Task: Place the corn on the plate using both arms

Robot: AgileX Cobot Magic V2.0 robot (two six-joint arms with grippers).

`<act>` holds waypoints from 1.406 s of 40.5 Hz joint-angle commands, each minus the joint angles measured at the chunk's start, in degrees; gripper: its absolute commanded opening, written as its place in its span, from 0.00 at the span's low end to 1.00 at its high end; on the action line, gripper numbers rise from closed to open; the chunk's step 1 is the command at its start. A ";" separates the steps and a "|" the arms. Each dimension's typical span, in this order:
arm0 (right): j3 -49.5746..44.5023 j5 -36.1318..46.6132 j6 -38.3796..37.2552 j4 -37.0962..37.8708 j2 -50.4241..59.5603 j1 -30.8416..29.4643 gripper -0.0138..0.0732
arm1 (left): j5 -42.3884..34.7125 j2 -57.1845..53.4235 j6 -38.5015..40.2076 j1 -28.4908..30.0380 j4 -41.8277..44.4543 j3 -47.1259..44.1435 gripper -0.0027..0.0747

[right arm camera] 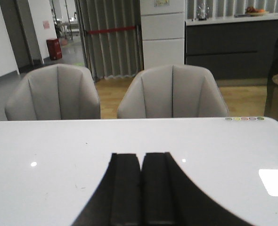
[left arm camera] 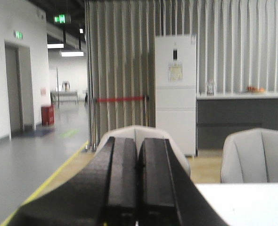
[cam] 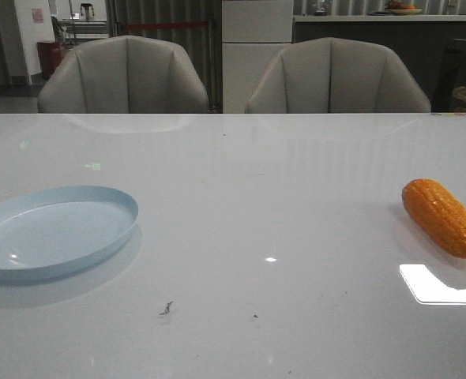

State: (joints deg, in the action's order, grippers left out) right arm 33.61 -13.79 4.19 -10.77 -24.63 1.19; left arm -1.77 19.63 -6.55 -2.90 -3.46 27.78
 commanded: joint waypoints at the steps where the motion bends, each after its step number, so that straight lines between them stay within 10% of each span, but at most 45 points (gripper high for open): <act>1: 3.01 8.40 -0.07 -0.41 -7.24 -0.29 0.23 | -4.25 8.61 0.45 0.13 -0.15 3.72 0.16; 17: 3.01 4.92 -0.07 -0.41 -24.15 -0.29 0.23 | -2.09 30.24 0.45 0.13 -0.15 3.97 0.18; 28: 3.01 0.26 -0.07 -0.41 -31.13 -0.29 0.58 | 1.06 36.26 0.45 0.13 -0.15 3.97 0.61; 57: 3.01 0.93 -0.07 -0.41 -33.95 -0.29 0.68 | 32.22 65.08 0.45 0.25 -2.24 32.45 0.61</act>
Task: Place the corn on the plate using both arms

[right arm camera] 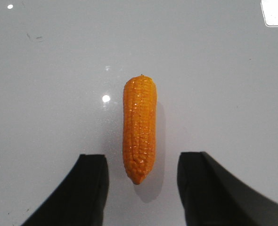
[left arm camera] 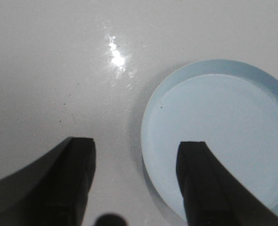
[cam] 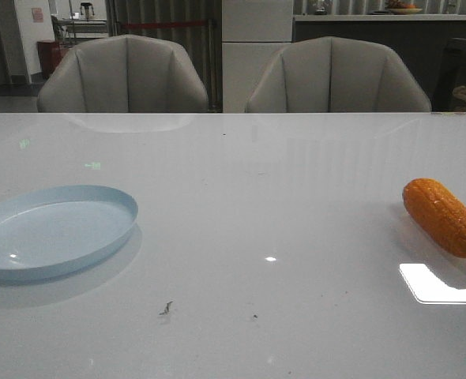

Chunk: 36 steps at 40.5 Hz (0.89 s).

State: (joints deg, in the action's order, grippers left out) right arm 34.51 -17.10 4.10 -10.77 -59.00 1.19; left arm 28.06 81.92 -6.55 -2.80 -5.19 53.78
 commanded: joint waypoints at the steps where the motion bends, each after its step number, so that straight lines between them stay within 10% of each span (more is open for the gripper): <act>1: 2.11 4.24 0.01 -0.41 0.42 -0.29 0.68 | 3.76 4.67 0.45 0.15 -0.51 8.54 0.61; 12: 2.11 4.24 0.01 -0.41 0.42 -0.29 0.68 | 17.39 20.88 0.45 0.15 -0.51 24.20 0.61; 36: 2.11 4.17 0.01 -0.41 0.42 -0.29 0.68 | 19.83 29.40 0.45 0.02 -1.02 27.03 0.50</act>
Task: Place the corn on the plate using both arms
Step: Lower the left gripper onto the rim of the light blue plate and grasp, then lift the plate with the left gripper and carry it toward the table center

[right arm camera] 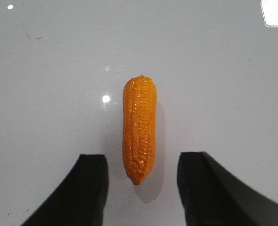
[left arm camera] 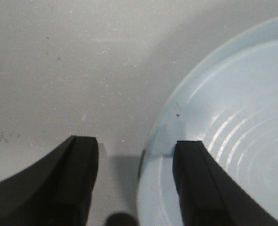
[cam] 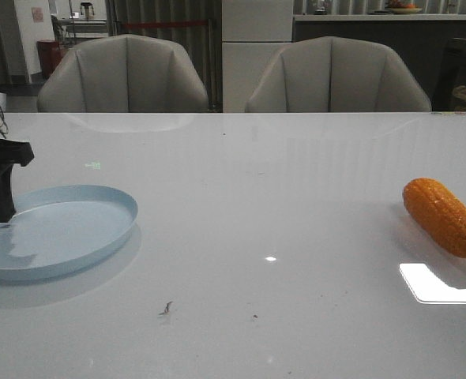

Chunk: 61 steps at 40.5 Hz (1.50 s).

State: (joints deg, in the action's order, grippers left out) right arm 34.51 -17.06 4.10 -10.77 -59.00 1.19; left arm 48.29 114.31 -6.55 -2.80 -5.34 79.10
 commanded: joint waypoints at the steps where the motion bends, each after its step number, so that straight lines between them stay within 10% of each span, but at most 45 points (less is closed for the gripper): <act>1: 2.11 4.13 0.01 -0.41 0.42 -0.29 0.68 | -0.25 -2.87 0.45 0.02 -1.07 1.71 0.48; 15: 2.11 4.13 0.01 -0.41 0.42 -0.29 0.68 | -0.55 -1.25 0.45 0.02 -2.27 1.81 0.15; 27: 2.11 4.09 0.01 -0.41 0.42 -0.29 0.68 | 2.50 -1.74 0.45 0.02 -3.22 6.98 0.16; 44: 2.11 3.98 0.01 -0.41 0.42 -0.29 0.68 | 5.54 -2.11 -1.33 -1.29 -32.93 15.63 0.16; 61: 2.11 3.98 0.01 -0.41 0.42 -0.29 0.68 | 2.58 0.17 -1.43 -14.09 -31.58 15.63 0.16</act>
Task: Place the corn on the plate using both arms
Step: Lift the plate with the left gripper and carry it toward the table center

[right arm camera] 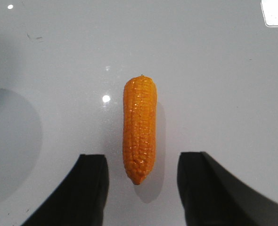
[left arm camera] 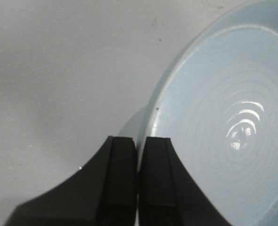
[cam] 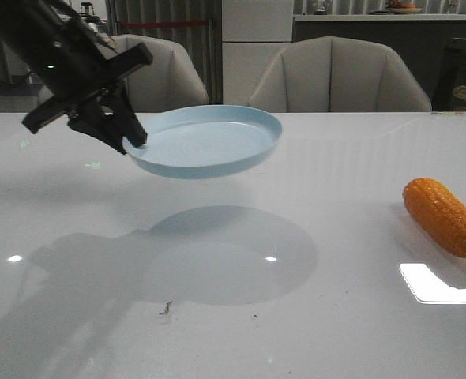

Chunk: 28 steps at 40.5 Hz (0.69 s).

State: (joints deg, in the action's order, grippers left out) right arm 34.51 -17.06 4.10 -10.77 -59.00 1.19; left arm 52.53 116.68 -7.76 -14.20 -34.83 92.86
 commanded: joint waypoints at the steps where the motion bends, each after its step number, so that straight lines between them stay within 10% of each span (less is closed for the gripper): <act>1: 2.11 3.98 0.01 -0.41 0.42 -0.29 0.68 | -1.66 -1.71 -0.21 -3.30 -2.10 1.87 0.16; 28: 2.11 1.97 0.01 -0.41 0.42 -0.29 0.68 | -0.69 4.15 0.66 -10.96 7.93 1.87 0.16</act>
State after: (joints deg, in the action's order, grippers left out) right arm 34.51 -18.50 4.10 -10.77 -59.00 1.19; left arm 51.98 123.62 -7.58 -24.69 -26.10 92.86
